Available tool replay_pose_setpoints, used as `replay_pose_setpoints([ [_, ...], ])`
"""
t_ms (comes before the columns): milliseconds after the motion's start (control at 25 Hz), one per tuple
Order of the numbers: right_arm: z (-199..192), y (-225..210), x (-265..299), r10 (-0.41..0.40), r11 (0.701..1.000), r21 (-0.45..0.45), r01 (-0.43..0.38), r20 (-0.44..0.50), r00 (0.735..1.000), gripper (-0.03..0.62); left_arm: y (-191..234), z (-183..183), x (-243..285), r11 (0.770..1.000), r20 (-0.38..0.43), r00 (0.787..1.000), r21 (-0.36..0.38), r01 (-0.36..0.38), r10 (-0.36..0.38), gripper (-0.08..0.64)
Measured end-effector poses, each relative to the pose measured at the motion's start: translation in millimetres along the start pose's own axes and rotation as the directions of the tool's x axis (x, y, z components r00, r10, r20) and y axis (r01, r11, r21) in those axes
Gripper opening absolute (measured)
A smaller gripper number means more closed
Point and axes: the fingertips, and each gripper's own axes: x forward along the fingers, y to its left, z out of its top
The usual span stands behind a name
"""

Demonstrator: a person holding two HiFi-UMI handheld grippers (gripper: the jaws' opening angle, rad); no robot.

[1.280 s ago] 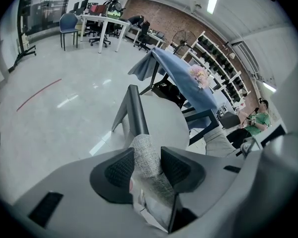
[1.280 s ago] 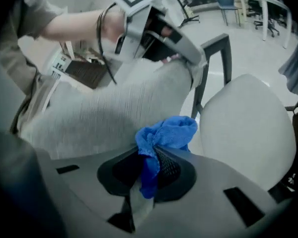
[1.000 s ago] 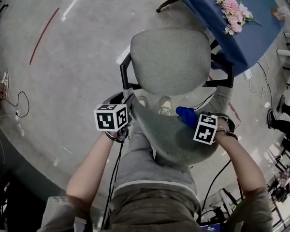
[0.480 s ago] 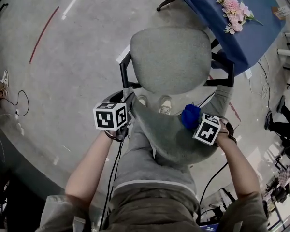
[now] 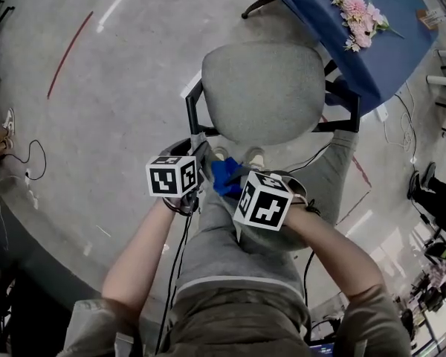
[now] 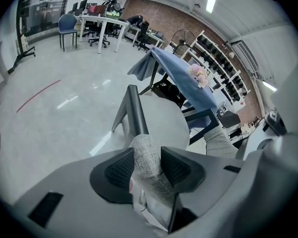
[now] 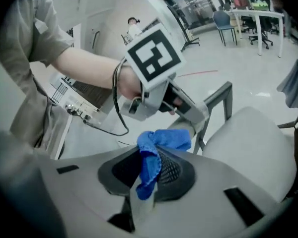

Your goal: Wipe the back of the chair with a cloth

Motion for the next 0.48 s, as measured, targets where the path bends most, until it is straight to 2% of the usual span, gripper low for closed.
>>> replay_pose_setpoints([
  [80,6,3,2,0.006,1.0,-0.02,-0.006,0.001,1.0,0.074,1,-1,-1,1.0,0.004,1.0,-0.002,-0.001,0.001,0.187],
  [200,-22,12,5,0.007,0.999,-0.041,-0.01,-0.055,0.998,0.074,1,-2,-2,1.0,0.009,1.0,-0.007,0.003,-0.003,0.187],
  [320,-61,19,-4,0.039,0.999,0.029,-0.036,-0.095,0.995,0.072,1,0,-1,1.0,0.018,1.0,-0.009,0.011,-0.011,0.187],
  [400,-98,21,-12,0.053,0.998,0.049,-0.044,-0.186,0.981,0.074,1,1,1,1.0,0.019,1.0,-0.012,0.018,-0.018,0.187],
  [480,-139,18,-22,0.036,0.998,0.065,-0.02,-0.269,0.962,0.073,2,1,1,1.0,0.013,1.0,-0.014,0.022,-0.022,0.189],
])
